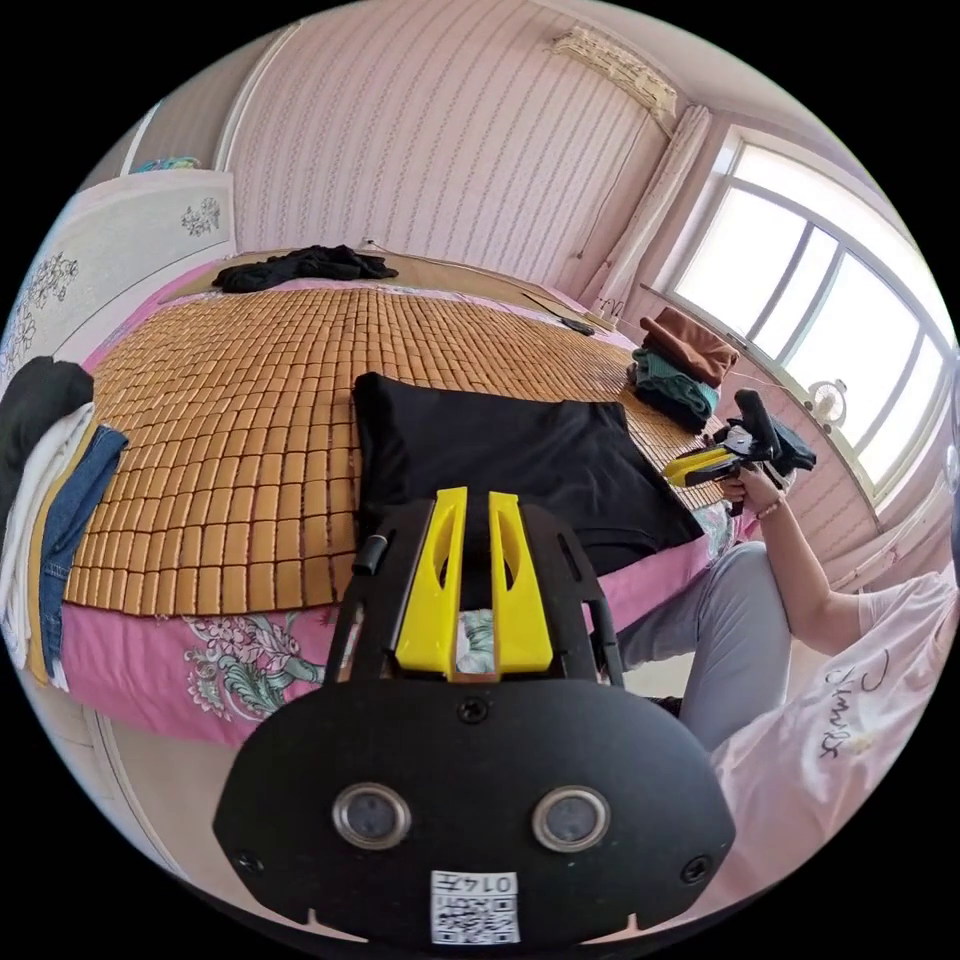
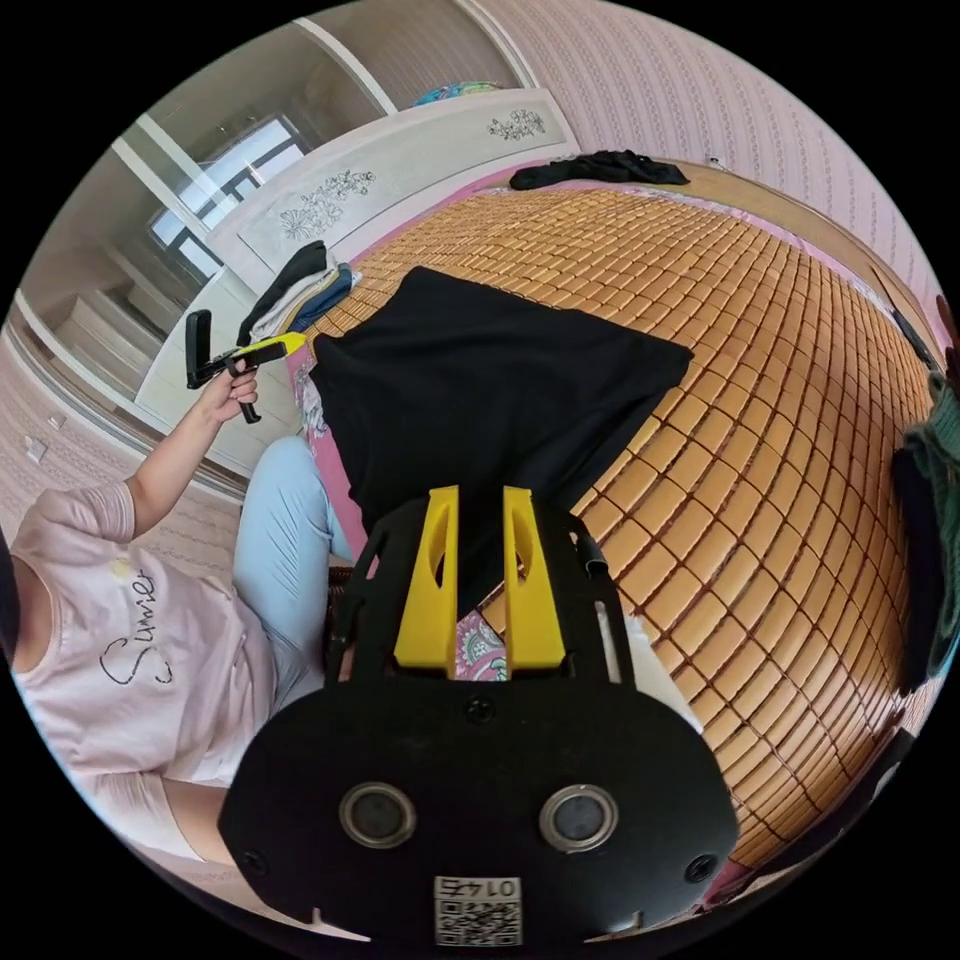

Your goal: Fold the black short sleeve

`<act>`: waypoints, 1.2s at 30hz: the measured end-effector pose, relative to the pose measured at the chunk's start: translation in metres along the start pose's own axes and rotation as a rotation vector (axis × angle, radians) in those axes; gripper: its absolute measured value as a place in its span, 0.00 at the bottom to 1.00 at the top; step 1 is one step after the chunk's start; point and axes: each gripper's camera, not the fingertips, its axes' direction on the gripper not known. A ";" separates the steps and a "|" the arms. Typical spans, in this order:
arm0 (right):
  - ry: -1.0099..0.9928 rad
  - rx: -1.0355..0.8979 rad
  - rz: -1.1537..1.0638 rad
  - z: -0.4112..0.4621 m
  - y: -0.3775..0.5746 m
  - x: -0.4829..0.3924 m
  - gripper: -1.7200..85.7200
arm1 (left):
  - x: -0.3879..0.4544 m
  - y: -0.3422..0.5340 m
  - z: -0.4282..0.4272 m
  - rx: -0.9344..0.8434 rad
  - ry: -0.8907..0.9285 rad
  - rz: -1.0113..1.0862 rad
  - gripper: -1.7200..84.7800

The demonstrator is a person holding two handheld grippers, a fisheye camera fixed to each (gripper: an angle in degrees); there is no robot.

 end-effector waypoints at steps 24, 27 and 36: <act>-0.045 0.042 0.139 -0.073 -0.012 0.097 0.03 | 0.010 0.020 0.072 -0.122 0.003 0.124 0.08; 0.042 0.224 0.245 -0.095 -0.021 0.119 0.07 | -0.011 -0.013 0.088 -0.050 -0.139 0.113 0.08; 0.097 0.379 0.428 -0.080 -0.050 0.179 0.13 | -0.104 -0.073 0.228 -0.114 -0.240 -0.110 0.12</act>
